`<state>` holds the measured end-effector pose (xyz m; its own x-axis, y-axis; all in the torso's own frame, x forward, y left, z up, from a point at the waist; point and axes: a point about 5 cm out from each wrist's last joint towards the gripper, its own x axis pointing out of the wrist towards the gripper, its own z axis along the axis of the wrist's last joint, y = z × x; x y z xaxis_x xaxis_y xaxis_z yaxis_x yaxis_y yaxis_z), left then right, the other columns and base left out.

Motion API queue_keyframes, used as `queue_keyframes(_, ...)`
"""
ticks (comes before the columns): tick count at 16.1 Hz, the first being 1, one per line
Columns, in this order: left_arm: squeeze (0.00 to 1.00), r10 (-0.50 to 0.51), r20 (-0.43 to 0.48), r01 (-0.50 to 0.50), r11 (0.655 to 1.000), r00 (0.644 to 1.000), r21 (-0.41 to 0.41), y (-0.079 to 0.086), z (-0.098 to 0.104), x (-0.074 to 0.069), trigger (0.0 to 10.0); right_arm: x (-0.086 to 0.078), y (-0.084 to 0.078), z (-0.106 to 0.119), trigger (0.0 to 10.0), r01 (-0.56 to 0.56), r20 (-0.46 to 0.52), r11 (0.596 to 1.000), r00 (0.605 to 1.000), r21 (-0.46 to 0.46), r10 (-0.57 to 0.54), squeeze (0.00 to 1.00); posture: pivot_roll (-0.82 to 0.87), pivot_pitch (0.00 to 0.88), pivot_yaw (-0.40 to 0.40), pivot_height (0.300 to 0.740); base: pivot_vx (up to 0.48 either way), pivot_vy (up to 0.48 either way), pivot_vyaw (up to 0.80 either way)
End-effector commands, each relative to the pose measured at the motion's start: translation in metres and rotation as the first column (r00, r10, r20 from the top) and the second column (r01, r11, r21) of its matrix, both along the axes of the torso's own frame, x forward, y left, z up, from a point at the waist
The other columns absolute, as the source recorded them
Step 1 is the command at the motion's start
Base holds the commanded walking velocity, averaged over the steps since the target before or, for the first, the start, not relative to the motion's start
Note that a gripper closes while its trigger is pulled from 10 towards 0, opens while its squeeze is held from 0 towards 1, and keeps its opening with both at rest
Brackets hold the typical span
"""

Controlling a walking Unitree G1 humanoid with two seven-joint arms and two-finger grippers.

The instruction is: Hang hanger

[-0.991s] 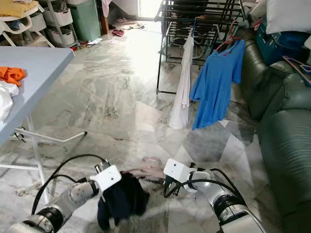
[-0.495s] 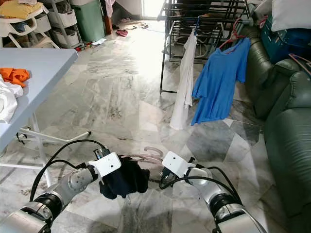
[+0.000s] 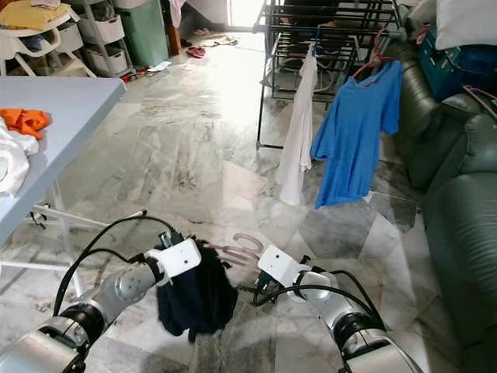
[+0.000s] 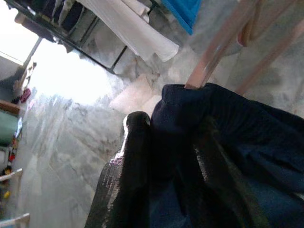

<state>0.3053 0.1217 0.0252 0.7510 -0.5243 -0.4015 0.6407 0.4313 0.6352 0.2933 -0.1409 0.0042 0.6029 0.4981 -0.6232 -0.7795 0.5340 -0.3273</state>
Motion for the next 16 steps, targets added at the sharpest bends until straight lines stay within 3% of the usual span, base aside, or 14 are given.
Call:
queue_keyframes(1, 1.0, -0.162, 0.102, 0.17, 0.983, 0.982, -0.072, -0.041, 0.018, 0.001, 10.0, 0.004, 0.027, 0.007, 0.0, -0.062, 0.035, 0.996, 0.998, 0.07, 0.059, 0.0, -0.15, 0.0, 0.042, 0.74, 0.0, 0.0, 0.0)
queue_keyframes(9, 1.0, -0.188, 0.177, 0.194, 0.981, 0.966, -0.017, -0.044, 0.025, 0.006, 10.0, 0.004, 0.027, 0.008, 0.0, -0.05, 0.046, 0.995, 0.998, 0.085, 0.046, 0.0, -0.15, 0.0, 0.054, 0.74, 0.0, 0.0, 0.0)
queue_keyframes(10, 0.29, -0.186, 0.189, 0.191, 0.982, 0.964, -0.008, -0.044, 0.025, 0.006, 10.0, 0.004, 0.027, 0.008, 0.0, -0.047, 0.05, 0.995, 0.998, 0.085, 0.043, 0.0, -0.15, 0.0, 0.054, 0.74, 0.0, 0.0, 0.0)
queue_keyframes(11, 0.23, -0.16, 0.227, 0.169, 0.985, 0.961, -0.022, -0.041, 0.03, 0.01, 10.0, 0.005, 0.025, 0.009, 0.0, -0.037, 0.057, 0.996, 0.998, 0.087, 0.032, 0.0, -0.16, 0.0, 0.056, 0.74, 0.0, 0.0, 0.0)
queue_keyframes(12, 1.0, -0.132, 0.251, 0.15, 0.987, 0.959, -0.054, -0.038, 0.035, 0.013, 10.0, 0.006, 0.024, 0.01, 0.0, -0.032, 0.06, 0.996, 0.998, 0.087, 0.027, 0.0, -0.16, 0.0, 0.058, 0.74, 0.0, 0.0, 0.0)
queue_keyframes(16, 1.0, -0.08, 0.296, 0.116, 0.988, 0.952, -0.107, -0.026, 0.045, 0.018, 10.0, 0.006, 0.025, 0.01, 0.0, -0.024, 0.066, 0.996, 0.998, 0.09, 0.018, 0.0, -0.15, 0.0, 0.063, 0.74, 0.0, 0.0, 0.0)
